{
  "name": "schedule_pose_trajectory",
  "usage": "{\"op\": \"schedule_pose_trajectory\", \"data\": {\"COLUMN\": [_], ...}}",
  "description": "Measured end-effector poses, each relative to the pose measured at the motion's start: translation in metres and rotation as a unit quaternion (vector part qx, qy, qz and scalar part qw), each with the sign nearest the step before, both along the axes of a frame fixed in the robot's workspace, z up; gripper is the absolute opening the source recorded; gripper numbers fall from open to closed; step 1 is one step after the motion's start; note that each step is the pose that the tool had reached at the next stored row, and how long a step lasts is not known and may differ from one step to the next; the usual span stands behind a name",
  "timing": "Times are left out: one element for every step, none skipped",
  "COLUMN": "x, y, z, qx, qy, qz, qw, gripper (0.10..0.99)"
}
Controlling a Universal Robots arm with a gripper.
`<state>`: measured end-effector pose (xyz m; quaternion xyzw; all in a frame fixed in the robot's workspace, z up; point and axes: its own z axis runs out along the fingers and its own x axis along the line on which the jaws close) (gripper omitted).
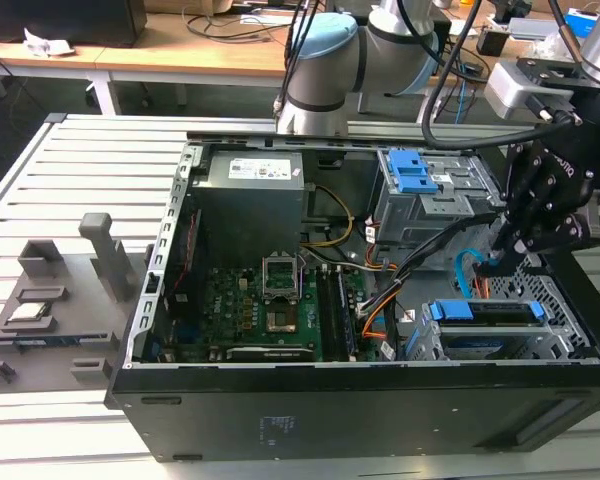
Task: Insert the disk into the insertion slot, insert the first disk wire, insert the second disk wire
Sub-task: 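Insert the first disk wire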
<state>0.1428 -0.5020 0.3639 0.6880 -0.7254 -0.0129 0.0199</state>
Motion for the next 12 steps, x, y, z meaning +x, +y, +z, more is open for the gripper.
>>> {"op": "schedule_pose_trajectory", "data": {"x": [0.0,0.0,0.0,0.0,0.0,0.0,0.0,0.0,0.0,0.0,0.0,0.0], "y": [0.0,0.0,0.0,0.0,0.0,-0.0002,-0.0002,-0.0002,-0.0003,-0.001,-0.001,-0.001], "z": [0.0,0.0,0.0,-0.0003,-0.0012,-0.0039,-0.0057,-0.008,-0.0097,-0.0102,-0.0101,-0.0102], "qx": [-0.0001,-0.0002,-0.0004,-0.0008,-0.0028,-0.0061,-0.0072,-0.0081,-0.0109,-0.0136,-0.0141,-0.0141], "qy": [0.0,0.0,0.0,0.0,0.0,0.0,0.0,0.0,0.0,0.0,0.0,0.0], "qz": [0.0,0.0,0.0,0.0,0.0,0.0,0.0,0.0,0.0,0.0,0.0,0.0], "qw": [1.0,1.0,1.0,1.0,1.0,1.0,1.0,1.0,0.9999,0.9999,0.9999,0.9999], "gripper": [0.302,0.302,0.302,0.302,0.302,0.302,0.302,0.302,0.302,0.302,0.302,0.302]}}
